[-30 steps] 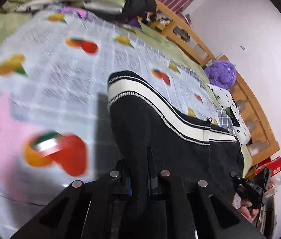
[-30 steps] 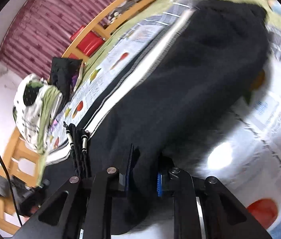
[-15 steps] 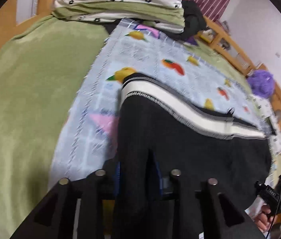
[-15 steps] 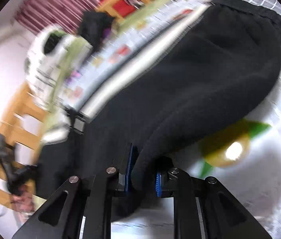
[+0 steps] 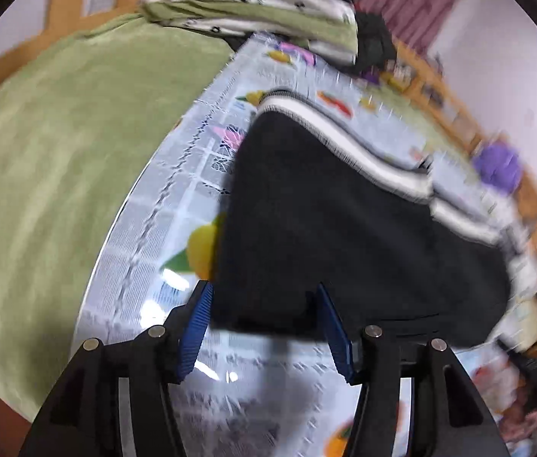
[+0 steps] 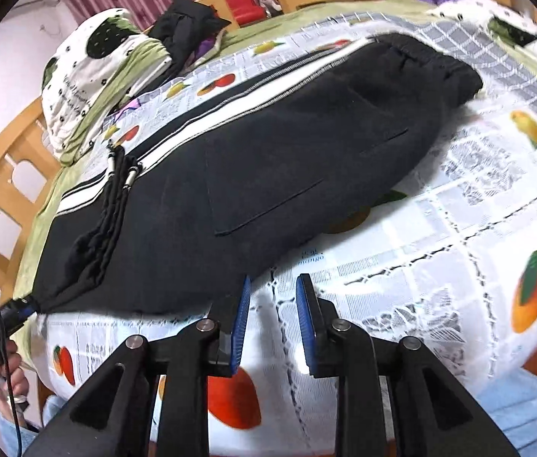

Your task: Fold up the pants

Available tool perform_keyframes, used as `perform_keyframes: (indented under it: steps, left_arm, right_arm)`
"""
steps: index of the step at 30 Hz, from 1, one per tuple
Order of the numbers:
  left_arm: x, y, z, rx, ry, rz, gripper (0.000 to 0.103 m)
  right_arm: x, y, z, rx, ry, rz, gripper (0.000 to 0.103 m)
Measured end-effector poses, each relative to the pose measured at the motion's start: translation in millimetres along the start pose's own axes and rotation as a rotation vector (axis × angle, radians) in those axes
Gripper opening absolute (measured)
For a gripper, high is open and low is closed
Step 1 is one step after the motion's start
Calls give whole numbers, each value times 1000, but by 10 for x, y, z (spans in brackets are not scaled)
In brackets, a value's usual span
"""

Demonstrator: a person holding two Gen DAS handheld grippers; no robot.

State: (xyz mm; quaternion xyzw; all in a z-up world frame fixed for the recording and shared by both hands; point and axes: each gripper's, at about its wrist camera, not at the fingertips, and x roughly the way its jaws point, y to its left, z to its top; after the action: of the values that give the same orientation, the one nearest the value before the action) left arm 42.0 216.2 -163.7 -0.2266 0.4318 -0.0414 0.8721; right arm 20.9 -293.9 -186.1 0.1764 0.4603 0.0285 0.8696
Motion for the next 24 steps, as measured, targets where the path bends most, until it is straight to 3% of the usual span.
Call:
perform_keyframes:
  steps: [5,7,9,10,12,14,17,19,21,24]
  left_arm:
    - [103,209,-33,-132,-37,-93,55]
    - [167,177,-23,-149,-50,-98,55]
    - [232,72,6,-139,-59,-52,53]
    - [245,31,9,-135,-65,-25,49]
    - [221,-57,27,-127,-79,31,22]
    - [113,-149,65,-126,-125,49,16]
    - [-71,-627,147,12,-202,152,15]
    - [-162,-1033,177,118,-248,176,14]
    - [-230,-1515,202,227,-282,159,14]
    - [-212,-2203,174,335,-289,64,14]
  right_arm:
    - [-193,-30,-66,-23,-25,25,29]
    - [-208,-8,-50,-25,-23,43,29]
    - [-206,21,-25,-35,-24,48,29]
    - [-208,27,-18,-39,-27,50,29]
    - [-201,45,-5,-53,-37,48,29]
    - [-209,32,-27,-77,-45,38,29]
    - [-217,-25,-69,-114,-58,8,30]
    - [-213,-91,-90,-136,-59,-5,30]
    - [-207,-141,-90,-151,-65,-17,30]
    - [-251,-318,-68,-165,-84,-37,30]
